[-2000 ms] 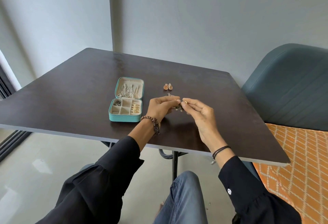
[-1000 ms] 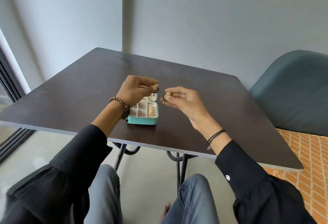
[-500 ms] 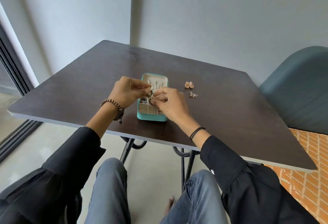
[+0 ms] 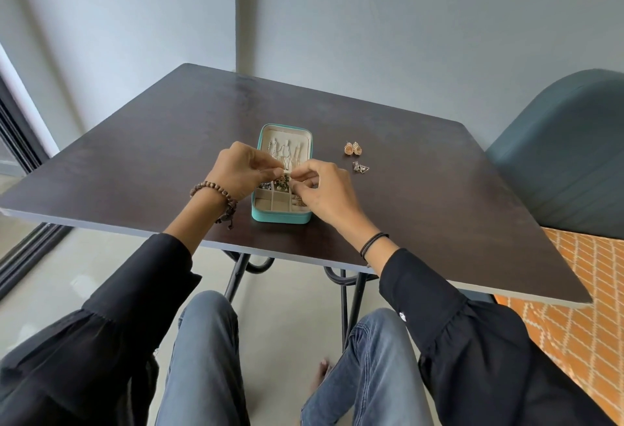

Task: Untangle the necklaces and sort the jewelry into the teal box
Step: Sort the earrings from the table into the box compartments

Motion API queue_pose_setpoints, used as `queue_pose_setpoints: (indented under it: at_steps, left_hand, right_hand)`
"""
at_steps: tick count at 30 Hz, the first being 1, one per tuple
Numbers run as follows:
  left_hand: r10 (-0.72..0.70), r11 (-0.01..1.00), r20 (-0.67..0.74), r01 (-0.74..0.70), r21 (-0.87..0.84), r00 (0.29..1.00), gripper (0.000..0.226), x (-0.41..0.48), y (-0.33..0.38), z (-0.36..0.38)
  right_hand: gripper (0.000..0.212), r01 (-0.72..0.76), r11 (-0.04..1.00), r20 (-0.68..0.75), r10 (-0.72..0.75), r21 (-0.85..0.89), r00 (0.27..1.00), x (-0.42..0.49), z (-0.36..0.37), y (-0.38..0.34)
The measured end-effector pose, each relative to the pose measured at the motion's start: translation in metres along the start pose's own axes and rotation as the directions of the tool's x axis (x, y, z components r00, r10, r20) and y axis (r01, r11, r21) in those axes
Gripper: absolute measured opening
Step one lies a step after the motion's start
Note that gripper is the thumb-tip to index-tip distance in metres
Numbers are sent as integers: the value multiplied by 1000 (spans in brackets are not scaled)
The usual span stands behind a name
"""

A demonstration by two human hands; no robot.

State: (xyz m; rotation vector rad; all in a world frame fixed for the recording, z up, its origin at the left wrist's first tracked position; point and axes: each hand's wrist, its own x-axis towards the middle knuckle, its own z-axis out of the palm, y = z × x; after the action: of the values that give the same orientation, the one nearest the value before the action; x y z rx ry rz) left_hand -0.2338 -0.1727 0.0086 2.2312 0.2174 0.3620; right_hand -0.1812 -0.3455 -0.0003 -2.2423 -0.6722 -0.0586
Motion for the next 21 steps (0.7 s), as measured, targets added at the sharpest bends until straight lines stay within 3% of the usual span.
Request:
queue_pose_setpoints:
  at_steps: [6,12,21]
  left_hand:
    - [10,997,41,-13,79,999,21,0,0,2]
    - [-9,998,-12,10,66,1000,17,-1,2,2]
    - [41,997,15,-42,67,999,15,6,30,13]
  right_hand:
    - [17,4,1000,9,-3,-6,1000,1,-1,1]
    - [17,5,1000,17,-6,10,1000,2,-4,2]
    - [17,5,995,-43,-1,97,999,0,-25,12]
